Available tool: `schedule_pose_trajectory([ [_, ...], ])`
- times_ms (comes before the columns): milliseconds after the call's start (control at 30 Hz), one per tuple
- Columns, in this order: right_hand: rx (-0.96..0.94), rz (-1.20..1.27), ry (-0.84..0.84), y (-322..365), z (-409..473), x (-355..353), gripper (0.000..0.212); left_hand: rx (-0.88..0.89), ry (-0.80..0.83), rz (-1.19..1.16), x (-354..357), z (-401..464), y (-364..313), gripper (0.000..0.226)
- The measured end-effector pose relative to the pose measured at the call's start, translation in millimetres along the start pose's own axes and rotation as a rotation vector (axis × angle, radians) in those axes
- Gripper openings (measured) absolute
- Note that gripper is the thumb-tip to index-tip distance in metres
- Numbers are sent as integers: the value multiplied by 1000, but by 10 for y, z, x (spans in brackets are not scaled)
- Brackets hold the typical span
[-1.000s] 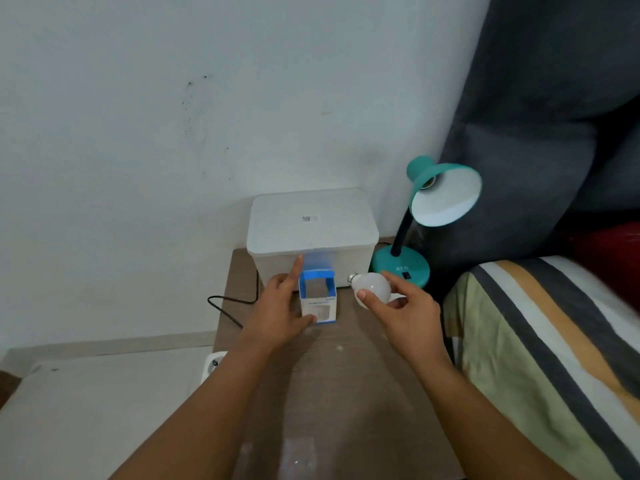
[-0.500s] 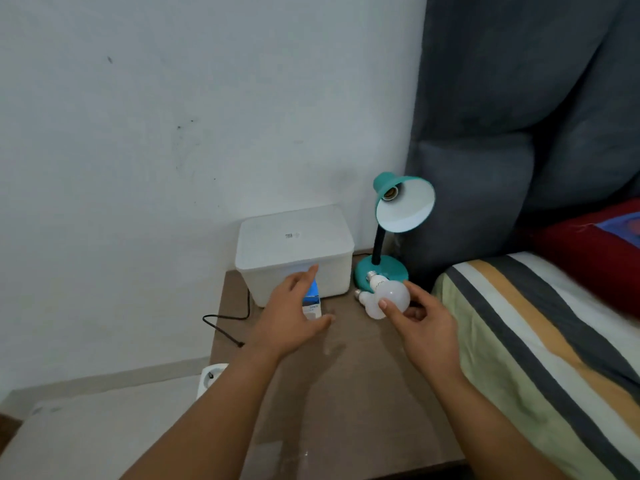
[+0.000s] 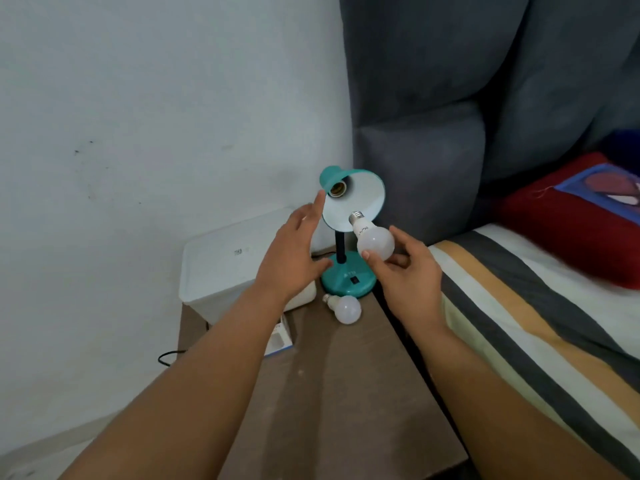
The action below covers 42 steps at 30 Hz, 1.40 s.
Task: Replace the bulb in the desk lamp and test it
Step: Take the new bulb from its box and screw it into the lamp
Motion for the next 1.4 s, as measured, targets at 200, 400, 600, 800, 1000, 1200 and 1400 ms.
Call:
schedule_pose_trajectory([
  [200,-66,48,-24,96,238,202,54,72,-13,73,19,267,-43,113],
  [400,-107,13,-40,92,410,347,56,102,-45,68,18,337,-21,107],
  [600,-99,-19,-39,56,485,394,57,120,-67,53,-20,404,-53,108],
  [800,-123,-27,-65,92,474,439,57,168,-65,51,-28,492,-65,101],
  [1000,-128,-7,-86,96,477,445,56,189,-72,29,-3,514,-17,100],
  [1200,-125,-51,-65,130,523,499,59,177,-83,-20,12,503,-3,97],
  [1400,-110,-107,-14,164,553,577,76,170,-86,-31,23,521,17,98],
])
Point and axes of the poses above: each hand's wrist, its own z-axis towards the middle knuckle, its own x-axis out of the palm, y = z × x, the point moved 9 cm from there along z, towards the middle knuckle, and after that the axes turned 1 degree about y, right-handed, at the moved point
